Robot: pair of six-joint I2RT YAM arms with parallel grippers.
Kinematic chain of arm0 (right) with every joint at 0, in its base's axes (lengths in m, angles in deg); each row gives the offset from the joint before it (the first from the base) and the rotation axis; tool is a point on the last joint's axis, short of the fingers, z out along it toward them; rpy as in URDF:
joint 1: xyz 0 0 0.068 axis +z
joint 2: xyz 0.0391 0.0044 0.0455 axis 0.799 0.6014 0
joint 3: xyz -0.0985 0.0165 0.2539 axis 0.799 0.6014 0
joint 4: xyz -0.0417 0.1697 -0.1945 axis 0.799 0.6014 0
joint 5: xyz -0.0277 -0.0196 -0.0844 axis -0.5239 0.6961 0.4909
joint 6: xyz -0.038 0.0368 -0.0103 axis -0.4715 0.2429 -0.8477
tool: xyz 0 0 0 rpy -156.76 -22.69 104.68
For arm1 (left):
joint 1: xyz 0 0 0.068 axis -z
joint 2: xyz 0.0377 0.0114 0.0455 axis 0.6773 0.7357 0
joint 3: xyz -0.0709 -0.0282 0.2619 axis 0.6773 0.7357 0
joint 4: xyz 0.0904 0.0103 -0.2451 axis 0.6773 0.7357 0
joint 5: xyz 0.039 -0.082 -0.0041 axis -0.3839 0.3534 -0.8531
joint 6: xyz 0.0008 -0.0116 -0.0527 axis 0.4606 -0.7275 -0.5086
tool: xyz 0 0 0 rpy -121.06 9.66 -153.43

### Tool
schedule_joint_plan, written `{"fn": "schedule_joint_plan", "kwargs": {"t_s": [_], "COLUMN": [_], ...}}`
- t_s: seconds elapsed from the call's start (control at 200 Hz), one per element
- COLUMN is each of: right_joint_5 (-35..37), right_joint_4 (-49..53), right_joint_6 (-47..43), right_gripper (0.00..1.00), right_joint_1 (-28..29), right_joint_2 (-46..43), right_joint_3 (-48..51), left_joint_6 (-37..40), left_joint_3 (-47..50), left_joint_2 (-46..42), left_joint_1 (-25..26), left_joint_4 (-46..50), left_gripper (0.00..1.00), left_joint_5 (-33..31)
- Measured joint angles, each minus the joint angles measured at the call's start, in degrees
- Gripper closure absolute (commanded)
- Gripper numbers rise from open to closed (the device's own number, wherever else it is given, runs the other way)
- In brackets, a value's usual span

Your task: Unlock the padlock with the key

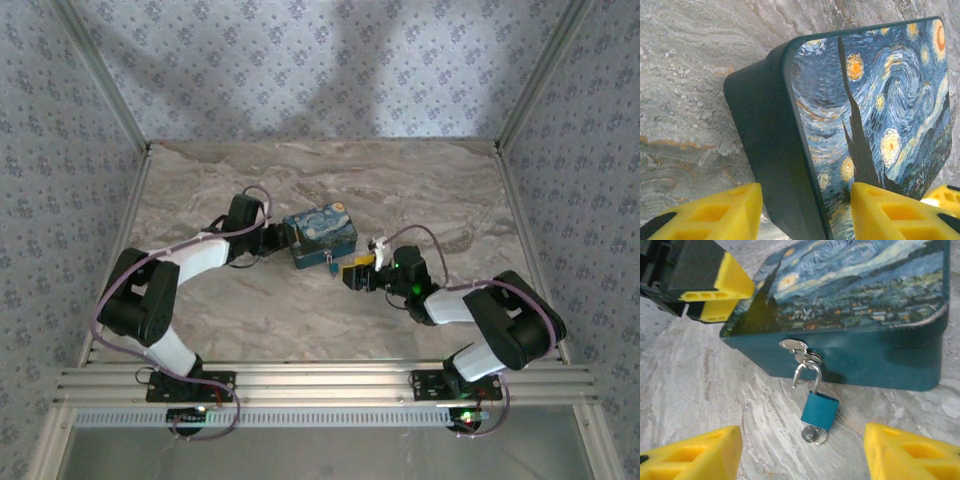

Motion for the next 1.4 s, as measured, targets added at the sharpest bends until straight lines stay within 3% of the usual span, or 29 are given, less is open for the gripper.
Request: {"fn": "schedule_joint_plan", "kwargs": {"t_s": [0.285,0.61,1.399], "right_joint_5": [-5.6,-12.4,-15.8], "right_joint_4": [4.1,4.2,2.9], "right_joint_6": [2.7,5.6,6.6], "right_gripper": [0.27,0.31,0.45], "right_joint_1": [-1.2,-3.0,-1.3], "right_joint_2": [0.8,10.3,18.7], "right_joint_3": [-4.7,-10.2,-15.8], "left_joint_6": [-0.7,-1.3,-1.7], "left_joint_3": [0.9,1.0,1.0], "left_joint_2": [-0.7,-0.7,-0.7], "left_joint_1": [0.6,1.3,1.5], "left_joint_4": [-0.6,-0.7,-0.7], "left_gripper": [0.51,0.51,0.51], "left_joint_5": [-0.9,-1.0,-1.0]}}
